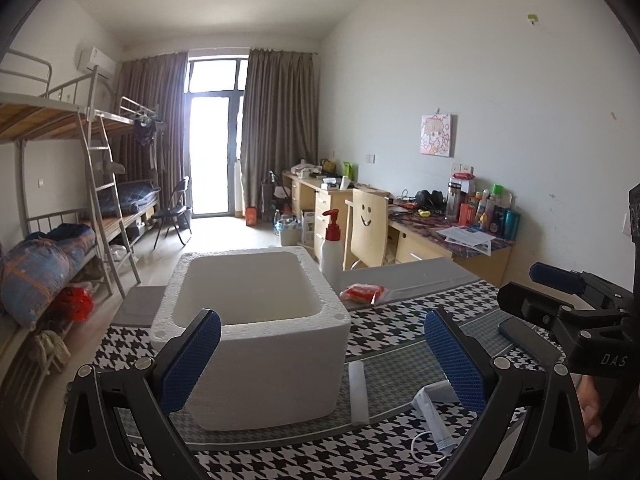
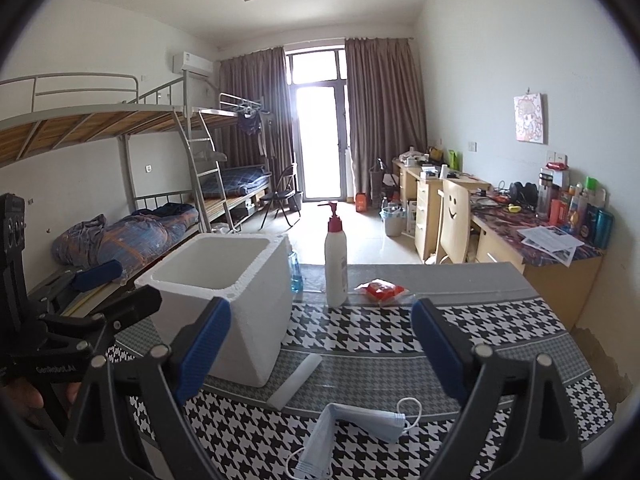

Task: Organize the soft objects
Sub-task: 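Move the left gripper toward the white foam roll while the right approaches the blue mask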

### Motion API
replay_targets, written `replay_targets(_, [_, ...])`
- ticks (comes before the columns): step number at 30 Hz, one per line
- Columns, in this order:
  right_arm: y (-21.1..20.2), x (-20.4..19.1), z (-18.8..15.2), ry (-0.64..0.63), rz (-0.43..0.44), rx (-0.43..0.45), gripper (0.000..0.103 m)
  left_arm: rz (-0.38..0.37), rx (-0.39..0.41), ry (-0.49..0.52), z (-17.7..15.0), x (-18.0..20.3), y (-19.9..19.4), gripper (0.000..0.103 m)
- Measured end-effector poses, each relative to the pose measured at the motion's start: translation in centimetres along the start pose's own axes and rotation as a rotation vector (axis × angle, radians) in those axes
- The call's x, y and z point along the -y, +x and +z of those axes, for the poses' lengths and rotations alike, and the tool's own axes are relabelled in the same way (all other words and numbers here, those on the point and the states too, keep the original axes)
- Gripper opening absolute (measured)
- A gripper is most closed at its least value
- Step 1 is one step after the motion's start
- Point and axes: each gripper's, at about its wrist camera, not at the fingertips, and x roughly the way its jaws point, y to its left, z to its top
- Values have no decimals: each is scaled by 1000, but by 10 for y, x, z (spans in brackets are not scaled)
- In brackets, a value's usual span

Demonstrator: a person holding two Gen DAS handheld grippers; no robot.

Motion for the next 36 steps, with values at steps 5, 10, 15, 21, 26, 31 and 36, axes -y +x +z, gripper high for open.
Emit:
replay_targets(5, [-1, 5, -5, 8, -10, -9, 94, -15, -12, -6, -5, 3, 4, 102])
replay_targets(10, [-1, 6, -10, -9, -24, -24, 94, -37, -33, -9, -11, 8, 10, 102])
replay_targets(15, [-2, 11, -14, 7, -32, -31, 94, -48, -43, -15, -13, 9, 12, 102])
replay_targets(21, [-1, 15, -19, 16, -39, -41, 94, -53, -63, -11, -17, 11, 15, 102])
replay_targets(26, [0, 18, -24, 20, -45, -52, 94, -57, -77, -13, -19, 14, 19, 102])
replay_targets(31, [0, 21, -29, 24, -47, -65, 94, -62, -98, -7, -23, 14, 24, 102])
replay_targets(36, [3, 25, -36, 30, -52, -85, 94, -71, -114, 0, -24, 18, 31, 102])
